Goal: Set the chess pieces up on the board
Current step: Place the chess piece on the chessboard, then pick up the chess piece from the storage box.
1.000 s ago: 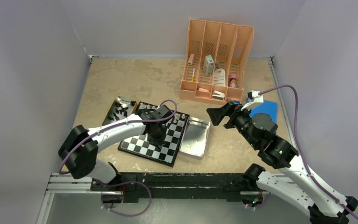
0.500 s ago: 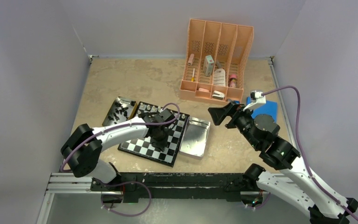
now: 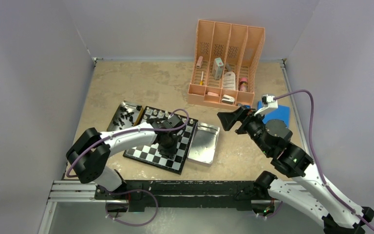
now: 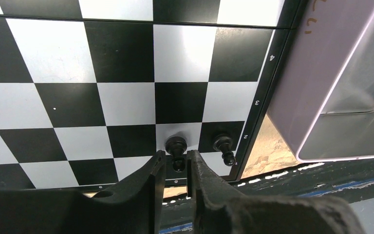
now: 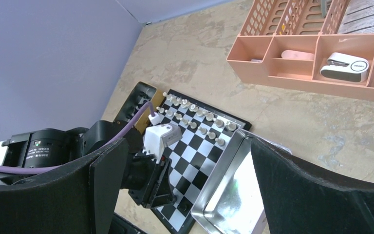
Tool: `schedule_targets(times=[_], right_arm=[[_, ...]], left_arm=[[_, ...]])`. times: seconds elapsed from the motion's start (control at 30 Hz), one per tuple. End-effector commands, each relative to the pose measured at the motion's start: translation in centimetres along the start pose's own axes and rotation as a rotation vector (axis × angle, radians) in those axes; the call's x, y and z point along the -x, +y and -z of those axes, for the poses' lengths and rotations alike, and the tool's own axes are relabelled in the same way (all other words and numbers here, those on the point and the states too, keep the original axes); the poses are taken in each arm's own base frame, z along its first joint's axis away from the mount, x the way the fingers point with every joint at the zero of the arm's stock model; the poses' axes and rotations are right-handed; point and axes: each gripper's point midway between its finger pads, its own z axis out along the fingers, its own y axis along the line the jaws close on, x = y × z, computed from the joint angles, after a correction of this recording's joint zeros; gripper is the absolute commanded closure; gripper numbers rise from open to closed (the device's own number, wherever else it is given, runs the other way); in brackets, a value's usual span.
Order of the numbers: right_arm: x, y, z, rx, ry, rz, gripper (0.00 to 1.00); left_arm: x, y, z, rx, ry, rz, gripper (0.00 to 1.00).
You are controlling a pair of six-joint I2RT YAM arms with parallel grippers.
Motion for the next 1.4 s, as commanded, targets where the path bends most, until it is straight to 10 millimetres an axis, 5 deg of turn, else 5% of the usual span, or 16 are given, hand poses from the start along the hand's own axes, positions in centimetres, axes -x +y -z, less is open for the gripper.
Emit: schedule_targets(times=[0.0, 0.4, 0.7, 1.0, 1.37], right_arm=[[1.0, 0.6, 0.0, 0.017, -0.039, -0.022, 0.01], [-0.3, 0.1, -0.5, 0.014, -0.007, -0.015, 0.01], [-1.9, -0.4, -1.0, 0.009, 0.030, -0.003, 0.01], [-3.3, -0.5, -2.0, 0.014, 0.066, 0.012, 0.01], [-4.3, -0.8, -2.4, 0.005, 0.102, 0.025, 0.01]], left_arm=[[0.0, 0.1, 0.0, 0.012, -0.005, 0.009, 0.75], [2.3, -2.3, 2.3, -0.090, -0.105, 0.012, 0.70], [6.3, -3.0, 7.1, -0.162, -0.306, 0.054, 0.65], [12.8, 3.7, 12.1, -0.113, -0.499, 0.174, 0.63], [17.3, 15.4, 14.3, 0.010, -0.573, 0.373, 0.64]])
